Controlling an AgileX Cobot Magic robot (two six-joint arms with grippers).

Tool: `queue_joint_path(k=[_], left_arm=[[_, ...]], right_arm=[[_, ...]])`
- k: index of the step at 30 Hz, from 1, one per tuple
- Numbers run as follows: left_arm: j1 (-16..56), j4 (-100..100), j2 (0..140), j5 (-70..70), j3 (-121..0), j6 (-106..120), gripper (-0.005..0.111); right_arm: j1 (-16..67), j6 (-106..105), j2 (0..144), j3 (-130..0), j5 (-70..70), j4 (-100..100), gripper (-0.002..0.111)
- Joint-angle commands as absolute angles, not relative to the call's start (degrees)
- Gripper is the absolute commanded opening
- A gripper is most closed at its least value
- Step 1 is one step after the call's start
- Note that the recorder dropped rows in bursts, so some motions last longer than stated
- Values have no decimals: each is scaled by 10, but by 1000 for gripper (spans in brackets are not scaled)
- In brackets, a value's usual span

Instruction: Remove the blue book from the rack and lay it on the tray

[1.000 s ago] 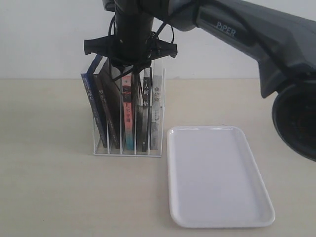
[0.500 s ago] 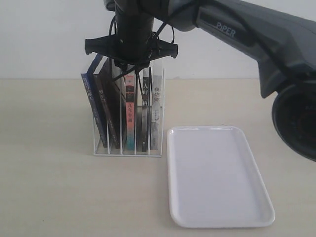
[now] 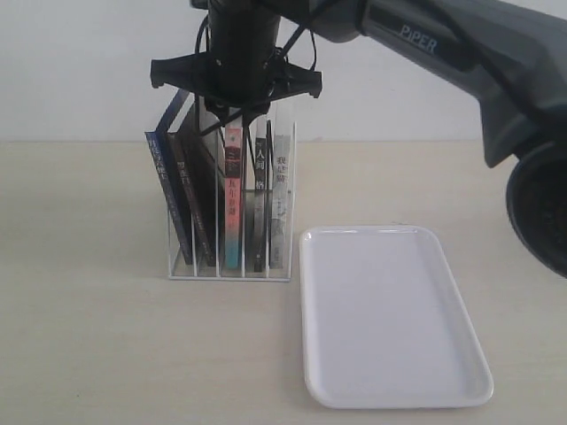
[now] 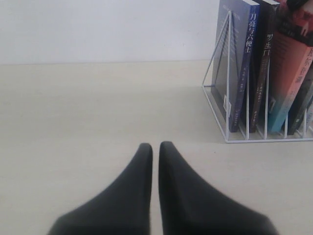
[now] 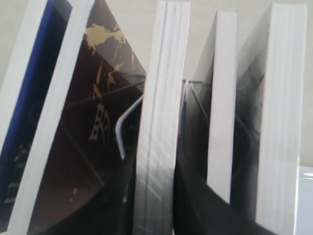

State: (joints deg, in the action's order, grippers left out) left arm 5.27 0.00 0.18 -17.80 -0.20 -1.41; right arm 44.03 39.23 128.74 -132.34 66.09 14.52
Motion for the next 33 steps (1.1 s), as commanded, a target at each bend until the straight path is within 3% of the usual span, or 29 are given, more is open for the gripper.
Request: queue_joint_path(k=[1, 33], left_arm=[[51, 0, 0, -177, 0, -18, 4], [51, 0, 0, -177, 0, -18, 4]], right_arm=[[440, 390, 1252, -1326, 653, 159, 0], [440, 385, 1153, -1326, 666, 173, 0]])
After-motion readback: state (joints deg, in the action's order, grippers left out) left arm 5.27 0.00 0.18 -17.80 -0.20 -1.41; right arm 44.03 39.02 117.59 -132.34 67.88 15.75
